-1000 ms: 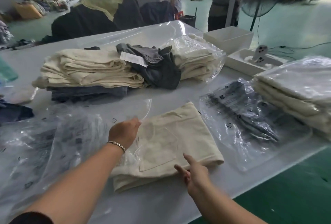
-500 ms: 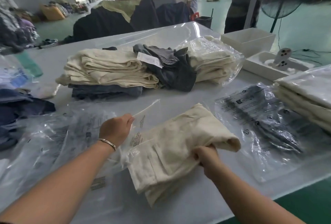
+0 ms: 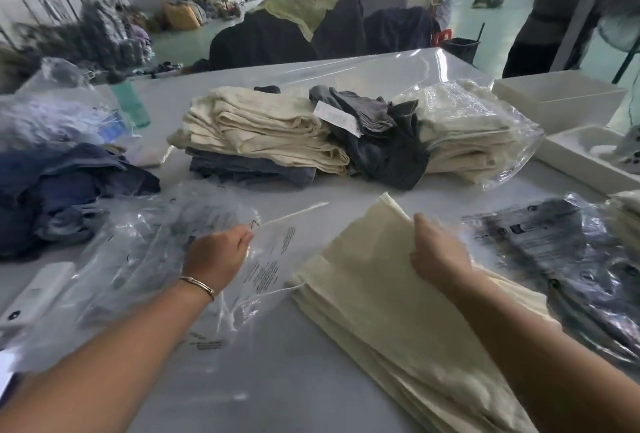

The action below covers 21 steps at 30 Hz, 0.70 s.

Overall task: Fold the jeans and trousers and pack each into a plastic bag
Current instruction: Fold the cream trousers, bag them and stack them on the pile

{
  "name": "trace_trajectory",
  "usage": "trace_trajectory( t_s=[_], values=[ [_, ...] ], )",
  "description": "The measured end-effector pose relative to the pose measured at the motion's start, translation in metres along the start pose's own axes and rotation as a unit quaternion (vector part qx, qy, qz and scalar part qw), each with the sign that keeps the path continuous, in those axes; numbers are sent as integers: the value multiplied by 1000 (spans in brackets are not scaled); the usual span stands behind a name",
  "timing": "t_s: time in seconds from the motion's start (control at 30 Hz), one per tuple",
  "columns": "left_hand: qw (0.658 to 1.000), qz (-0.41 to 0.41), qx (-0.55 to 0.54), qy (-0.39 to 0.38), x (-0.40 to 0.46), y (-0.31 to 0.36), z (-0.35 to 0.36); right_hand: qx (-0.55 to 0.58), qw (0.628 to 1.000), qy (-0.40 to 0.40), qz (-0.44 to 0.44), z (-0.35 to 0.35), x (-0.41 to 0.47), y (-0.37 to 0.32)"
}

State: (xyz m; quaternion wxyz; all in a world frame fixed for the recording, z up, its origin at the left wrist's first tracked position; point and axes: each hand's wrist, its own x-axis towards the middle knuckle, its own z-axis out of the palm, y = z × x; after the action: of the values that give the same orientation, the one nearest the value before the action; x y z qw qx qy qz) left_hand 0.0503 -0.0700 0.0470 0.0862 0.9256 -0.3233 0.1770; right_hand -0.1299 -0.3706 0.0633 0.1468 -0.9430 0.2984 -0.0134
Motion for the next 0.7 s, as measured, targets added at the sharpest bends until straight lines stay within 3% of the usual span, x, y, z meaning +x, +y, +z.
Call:
trace_trajectory(
  t_s=[0.1, 0.23, 0.3, 0.53, 0.7],
  values=[
    [1000, -25, 8, -7, -6, -8, -2, -114, 983, 27, -140, 44, -43, -42],
    [999, -42, 19, -12, -14, -20, -4, -225, 945, -171, -167, 101, -87, -57],
    [998, -50, 22, -12, -19, -23, -3, -271, 928, -204, -158, 112, -90, -53],
    [999, -42, 20, -19, -27, -17, 0, -234, 948, -180, -116, 104, -75, -36],
    [998, -51, 18, -23, -29, -15, -9, -280, 942, -141, -116, 112, -73, -41]
  ],
)
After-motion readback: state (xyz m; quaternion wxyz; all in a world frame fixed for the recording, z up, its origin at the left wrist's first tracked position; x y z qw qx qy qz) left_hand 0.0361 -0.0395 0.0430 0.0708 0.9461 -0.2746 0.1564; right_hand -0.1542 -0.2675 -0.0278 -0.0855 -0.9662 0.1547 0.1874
